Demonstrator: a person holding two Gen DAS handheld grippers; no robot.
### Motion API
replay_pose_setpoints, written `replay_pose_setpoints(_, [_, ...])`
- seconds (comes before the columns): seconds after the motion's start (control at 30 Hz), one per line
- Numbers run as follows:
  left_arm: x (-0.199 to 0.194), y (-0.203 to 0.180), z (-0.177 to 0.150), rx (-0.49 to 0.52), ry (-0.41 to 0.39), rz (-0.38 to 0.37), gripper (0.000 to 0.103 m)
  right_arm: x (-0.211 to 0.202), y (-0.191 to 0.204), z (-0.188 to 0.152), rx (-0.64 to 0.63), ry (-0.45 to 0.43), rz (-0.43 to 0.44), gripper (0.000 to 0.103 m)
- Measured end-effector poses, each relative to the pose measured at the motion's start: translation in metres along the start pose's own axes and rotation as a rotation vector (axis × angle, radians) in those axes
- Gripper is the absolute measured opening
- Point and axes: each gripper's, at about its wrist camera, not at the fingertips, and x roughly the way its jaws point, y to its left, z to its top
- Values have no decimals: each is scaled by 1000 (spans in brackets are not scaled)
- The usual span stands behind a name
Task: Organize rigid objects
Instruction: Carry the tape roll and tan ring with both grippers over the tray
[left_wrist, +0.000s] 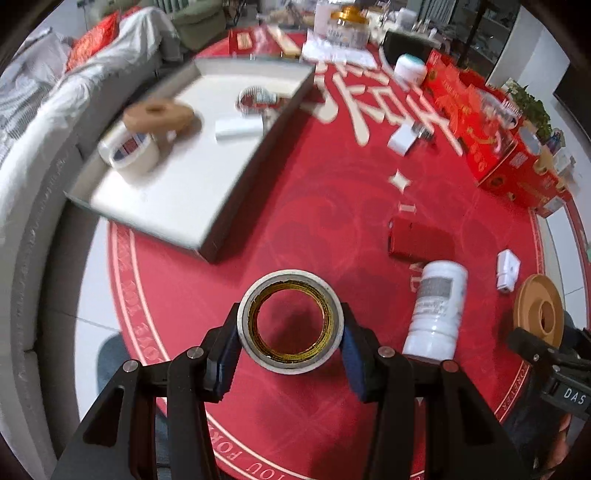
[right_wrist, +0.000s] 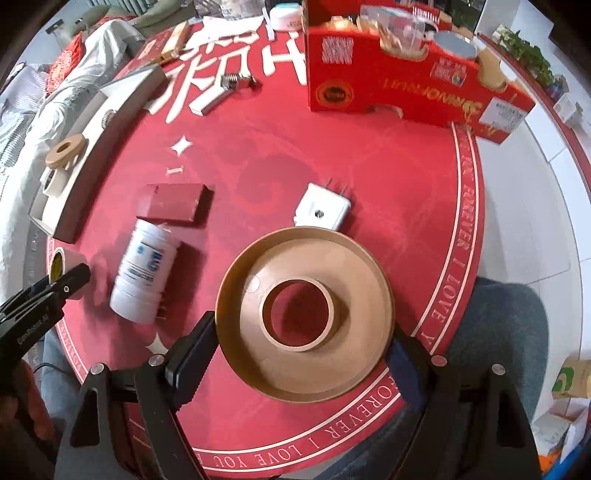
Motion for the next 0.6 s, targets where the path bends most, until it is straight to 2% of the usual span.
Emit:
replay_pose_setpoints(0.13, [-34, 7, 17, -17, -69, -28, 52, -36, 7, 7, -28, -70, 27, 85])
replay_pose_setpoints(0.4, [-136, 34, 85, -102, -285, -72, 52, -118, 61, 72, -96, -244, 199, 85])
replay_pose_setpoints(0.43, [-147, 38, 92, -111, -310, -75, 52, -129, 69, 81, -112, -269, 210, 83])
replay_pose_setpoints(0.47, [-160, 42, 100, -123, -338, -77, 52, -131, 80, 90, -124, -284, 220, 69])
replay_pose_setpoints(0.5, [-174, 47, 108, -135, -369, -78, 52, -142, 89, 100, -138, -299, 239, 66])
replay_pose_setpoints(0.6, [-202, 57, 125, -153, -444, -51, 52, -170, 109, 125, -163, -345, 292, 66])
